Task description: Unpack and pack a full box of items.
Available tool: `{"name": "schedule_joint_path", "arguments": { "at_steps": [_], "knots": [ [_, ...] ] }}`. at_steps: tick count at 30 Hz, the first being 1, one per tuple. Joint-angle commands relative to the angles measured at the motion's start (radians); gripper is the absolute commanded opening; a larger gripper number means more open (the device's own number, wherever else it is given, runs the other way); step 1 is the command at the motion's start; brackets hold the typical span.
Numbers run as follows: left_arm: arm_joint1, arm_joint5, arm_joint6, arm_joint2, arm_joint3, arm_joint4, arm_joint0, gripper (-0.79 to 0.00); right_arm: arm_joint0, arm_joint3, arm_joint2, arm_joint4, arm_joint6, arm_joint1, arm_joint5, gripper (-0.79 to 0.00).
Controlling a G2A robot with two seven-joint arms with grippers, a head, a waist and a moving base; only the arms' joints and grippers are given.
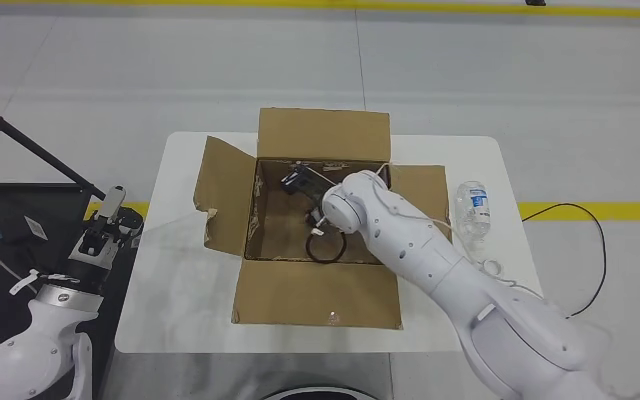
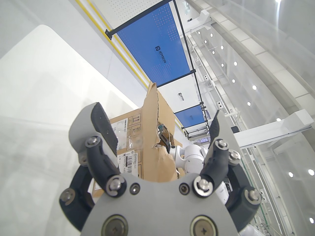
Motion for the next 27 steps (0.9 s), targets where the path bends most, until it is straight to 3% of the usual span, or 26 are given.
{"name": "schedule_joint_path", "arguments": {
  "at_steps": [1, 5, 10, 19, 23, 27],
  "knots": [
    [0.0, 0.0, 0.0, 0.0, 0.0, 0.0, 0.0, 0.0, -0.009, -0.045, 0.015, 0.0, 0.007, 0.006, 0.001, 0.0],
    [0.0, 0.0, 0.0, 0.0, 0.0, 0.0, 0.0, 0.0, -0.047, -0.19, 0.067, -0.036, 0.049, 0.04, 0.032, 0.0],
    [0.0, 0.0, 0.0, 0.0, 0.0, 0.0, 0.0, 0.0, -0.151, -0.48, 0.198, -0.137, 0.147, 0.12, 0.083, 0.0],
    [0.0, 0.0, 0.0, 0.0, 0.0, 0.0, 0.0, 0.0, -0.472, -1.051, 0.608, -0.357, 0.336, 0.262, 0.073, 0.0],
    [0.0, 0.0, 0.0, 0.0, 0.0, 0.0, 0.0, 0.0, -0.619, -1.271, 0.835, -0.487, 0.436, 0.302, 0.083, 0.0],
    [0.0, 0.0, 0.0, 0.0, 0.0, 0.0, 0.0, 0.0, -0.743, -1.388, 1.066, -0.605, 0.536, 0.328, 0.064, 0.0]
  ]
}}
